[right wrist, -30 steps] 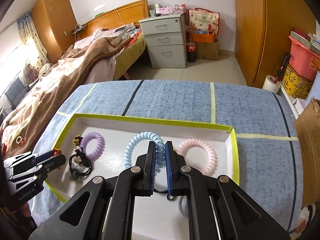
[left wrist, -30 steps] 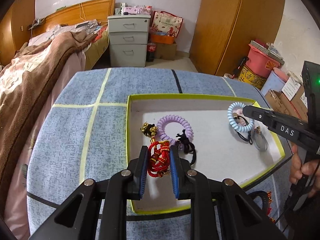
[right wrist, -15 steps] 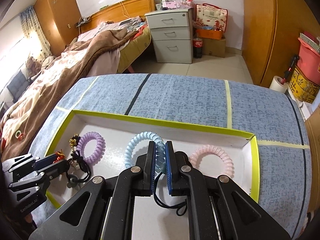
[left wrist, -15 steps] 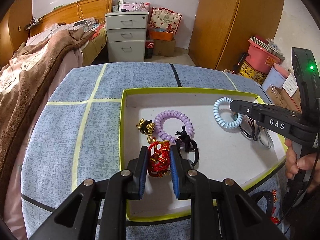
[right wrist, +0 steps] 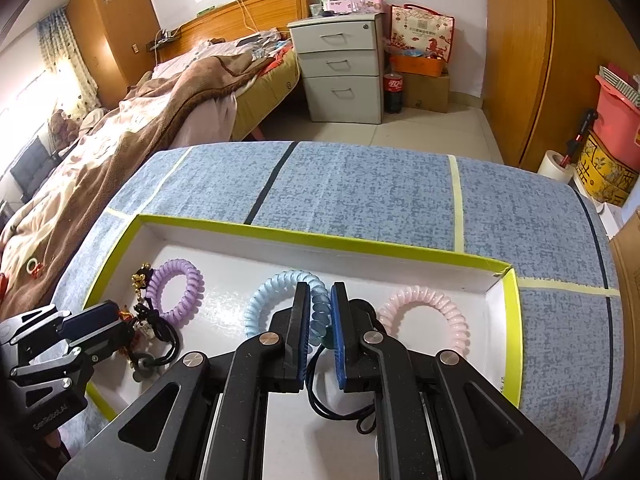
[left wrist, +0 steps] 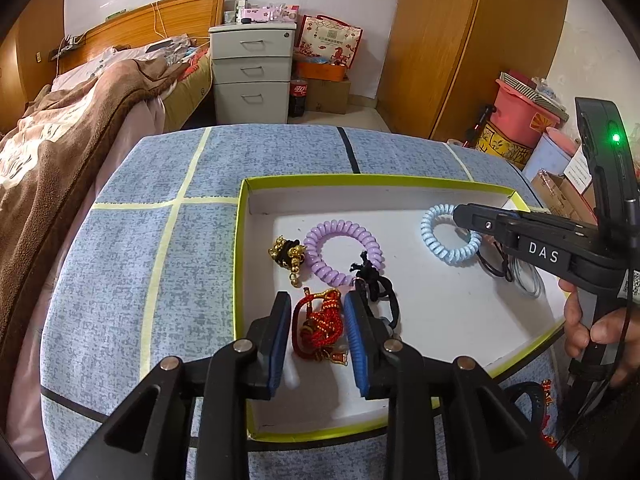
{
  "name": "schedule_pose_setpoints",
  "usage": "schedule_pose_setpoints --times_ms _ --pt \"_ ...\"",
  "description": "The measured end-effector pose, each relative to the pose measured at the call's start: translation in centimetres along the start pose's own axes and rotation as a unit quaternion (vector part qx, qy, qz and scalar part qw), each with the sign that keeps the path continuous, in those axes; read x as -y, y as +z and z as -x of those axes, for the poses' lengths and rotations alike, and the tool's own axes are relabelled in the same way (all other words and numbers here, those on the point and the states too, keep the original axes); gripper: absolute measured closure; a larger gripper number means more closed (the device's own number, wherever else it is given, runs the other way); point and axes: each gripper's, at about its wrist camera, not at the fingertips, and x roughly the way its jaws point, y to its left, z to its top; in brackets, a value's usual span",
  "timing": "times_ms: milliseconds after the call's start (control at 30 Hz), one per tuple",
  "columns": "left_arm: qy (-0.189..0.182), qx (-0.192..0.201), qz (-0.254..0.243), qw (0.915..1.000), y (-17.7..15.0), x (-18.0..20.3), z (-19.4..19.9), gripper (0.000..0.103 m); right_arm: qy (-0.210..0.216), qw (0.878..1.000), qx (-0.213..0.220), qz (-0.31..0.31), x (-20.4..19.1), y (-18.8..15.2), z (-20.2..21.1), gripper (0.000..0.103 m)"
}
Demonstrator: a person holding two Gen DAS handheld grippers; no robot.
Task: Organize jewelry
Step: 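Open both tools to drop the red charm and blue coil in the box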
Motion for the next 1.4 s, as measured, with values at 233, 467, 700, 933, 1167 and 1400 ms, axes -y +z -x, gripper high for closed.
schedule_pose_setpoints --times_ms 233,467,700,933,1167,1400 --pt "-0.004 0.003 -0.001 1.0000 0.1 0.2 0.2 0.066 0.000 1.000 -0.001 0.003 -0.1 -0.1 -0.1 0.087" --pt "-0.011 0.009 0.003 0.9999 -0.1 0.1 0.6 0.058 0.006 1.000 0.006 -0.004 -0.1 -0.2 0.3 0.066" --pt "-0.011 0.016 0.004 0.9998 -0.2 0.4 1.3 0.051 0.012 1.000 0.013 -0.007 -0.3 -0.5 1.2 0.066" --pt "0.000 0.021 0.000 0.9998 -0.5 0.8 2.1 0.049 0.011 1.000 0.022 -0.008 -0.7 -1.0 2.3 0.066" --pt "0.004 0.034 0.005 0.9994 -1.4 1.3 3.9 0.048 0.011 0.999 0.038 -0.007 -1.2 -2.2 4.7 0.066" --pt "0.016 0.057 -0.002 0.9982 -3.1 2.1 6.3 0.048 -0.005 0.998 0.057 -0.003 -1.6 -4.9 8.1 0.066"
